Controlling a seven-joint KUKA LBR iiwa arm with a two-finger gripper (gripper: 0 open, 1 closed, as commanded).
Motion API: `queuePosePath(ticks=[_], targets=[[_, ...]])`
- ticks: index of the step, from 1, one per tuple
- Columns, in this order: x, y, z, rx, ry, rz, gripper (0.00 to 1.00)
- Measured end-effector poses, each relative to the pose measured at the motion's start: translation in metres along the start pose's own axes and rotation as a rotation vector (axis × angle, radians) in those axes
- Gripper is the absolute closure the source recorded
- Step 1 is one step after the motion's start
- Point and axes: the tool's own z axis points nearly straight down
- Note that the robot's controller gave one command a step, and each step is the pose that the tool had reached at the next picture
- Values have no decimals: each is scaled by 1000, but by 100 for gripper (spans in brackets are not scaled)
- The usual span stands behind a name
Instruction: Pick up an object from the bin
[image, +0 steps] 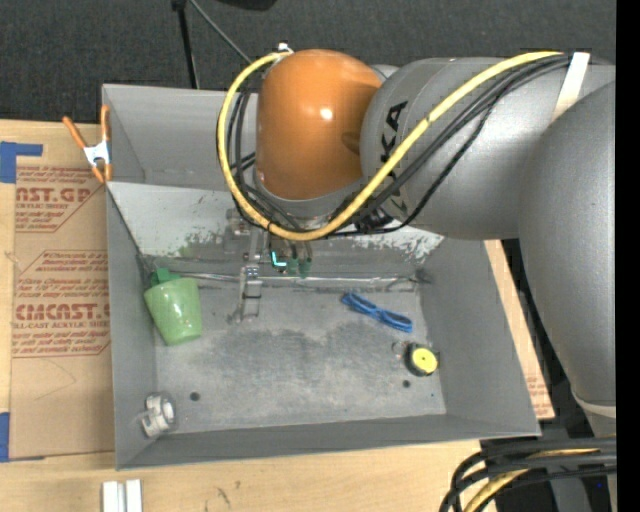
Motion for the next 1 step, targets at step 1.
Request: queuePosePath(ticks=[1], targets=[[-6, 51, 155, 8, -15, 152, 0]])
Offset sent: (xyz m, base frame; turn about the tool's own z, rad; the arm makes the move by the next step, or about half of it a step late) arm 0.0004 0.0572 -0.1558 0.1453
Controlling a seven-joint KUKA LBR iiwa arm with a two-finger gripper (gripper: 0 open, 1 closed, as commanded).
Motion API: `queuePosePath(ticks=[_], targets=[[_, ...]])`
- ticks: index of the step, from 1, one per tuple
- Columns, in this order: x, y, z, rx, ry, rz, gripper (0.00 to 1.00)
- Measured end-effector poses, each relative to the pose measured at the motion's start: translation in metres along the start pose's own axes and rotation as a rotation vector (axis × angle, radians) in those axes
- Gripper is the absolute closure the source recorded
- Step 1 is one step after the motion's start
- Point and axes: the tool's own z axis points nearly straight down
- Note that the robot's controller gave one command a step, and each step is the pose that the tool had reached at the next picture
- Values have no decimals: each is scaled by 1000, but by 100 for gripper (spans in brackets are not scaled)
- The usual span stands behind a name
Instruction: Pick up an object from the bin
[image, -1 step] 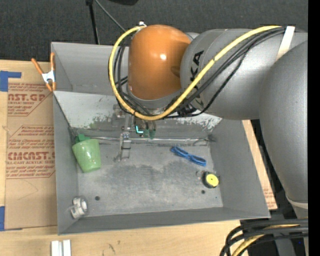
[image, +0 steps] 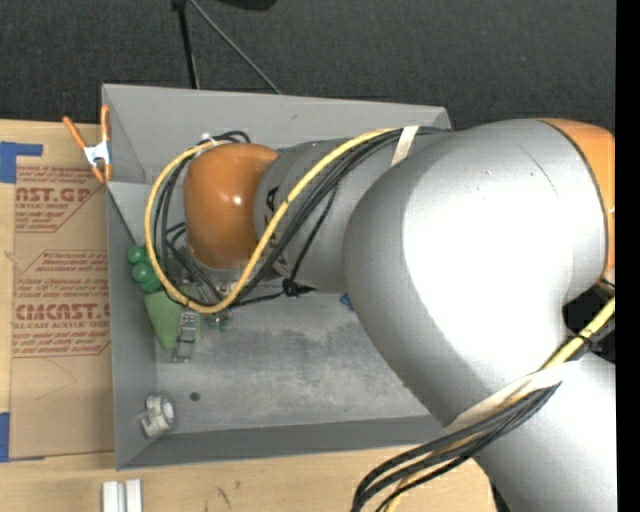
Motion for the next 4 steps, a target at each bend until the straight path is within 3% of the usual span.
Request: queuePosePath(ticks=[1, 2, 3, 4], targets=[[7, -24, -30, -8, 6, -232, 0], [26, -19, -35, -3, 14, 402, 0], [29, -3, 1, -5, 9, -132, 0], [30, -24, 0, -9, 6, -368, 0]])
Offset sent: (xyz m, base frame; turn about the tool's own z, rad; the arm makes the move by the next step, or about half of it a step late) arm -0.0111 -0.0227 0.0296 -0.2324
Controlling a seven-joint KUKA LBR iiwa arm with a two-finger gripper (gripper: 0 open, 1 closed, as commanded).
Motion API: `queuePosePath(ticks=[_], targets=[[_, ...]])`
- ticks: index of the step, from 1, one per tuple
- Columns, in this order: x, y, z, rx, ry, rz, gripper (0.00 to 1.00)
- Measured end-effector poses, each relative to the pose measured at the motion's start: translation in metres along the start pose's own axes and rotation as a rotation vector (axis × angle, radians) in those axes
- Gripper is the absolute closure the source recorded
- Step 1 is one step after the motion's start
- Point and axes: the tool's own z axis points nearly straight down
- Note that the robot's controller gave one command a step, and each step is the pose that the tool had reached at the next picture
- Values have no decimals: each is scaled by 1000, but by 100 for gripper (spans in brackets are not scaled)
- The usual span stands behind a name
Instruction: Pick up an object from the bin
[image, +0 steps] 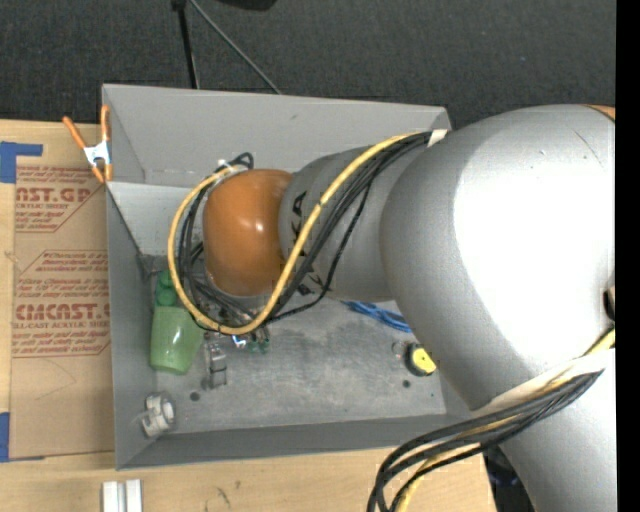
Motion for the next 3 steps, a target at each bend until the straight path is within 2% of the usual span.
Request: queuePosePath(ticks=[1, 3], targets=[[0, 0, -1, 0, 1, 0, 100], [-1, 0, -29, -2, -2, 1, 100]])
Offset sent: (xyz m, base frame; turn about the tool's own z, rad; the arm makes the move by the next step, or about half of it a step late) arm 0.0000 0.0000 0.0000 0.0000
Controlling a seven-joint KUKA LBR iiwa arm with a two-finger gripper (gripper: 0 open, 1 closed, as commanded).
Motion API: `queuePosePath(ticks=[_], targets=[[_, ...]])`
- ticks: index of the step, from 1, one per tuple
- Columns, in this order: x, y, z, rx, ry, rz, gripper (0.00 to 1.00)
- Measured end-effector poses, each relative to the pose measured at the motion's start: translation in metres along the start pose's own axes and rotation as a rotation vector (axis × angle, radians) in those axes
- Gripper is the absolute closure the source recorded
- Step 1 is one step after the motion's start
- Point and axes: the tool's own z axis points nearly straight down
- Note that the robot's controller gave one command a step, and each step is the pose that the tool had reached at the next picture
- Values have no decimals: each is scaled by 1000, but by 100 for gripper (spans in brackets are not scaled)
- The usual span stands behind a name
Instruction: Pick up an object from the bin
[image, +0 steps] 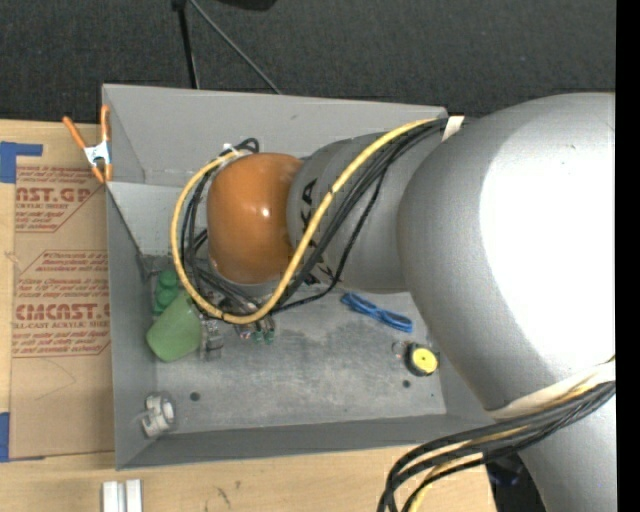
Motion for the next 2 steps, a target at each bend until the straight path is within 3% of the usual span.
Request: queuePosePath(ticks=[2], targets=[[-3, 1, -92, 0, -4, 1, 100]])
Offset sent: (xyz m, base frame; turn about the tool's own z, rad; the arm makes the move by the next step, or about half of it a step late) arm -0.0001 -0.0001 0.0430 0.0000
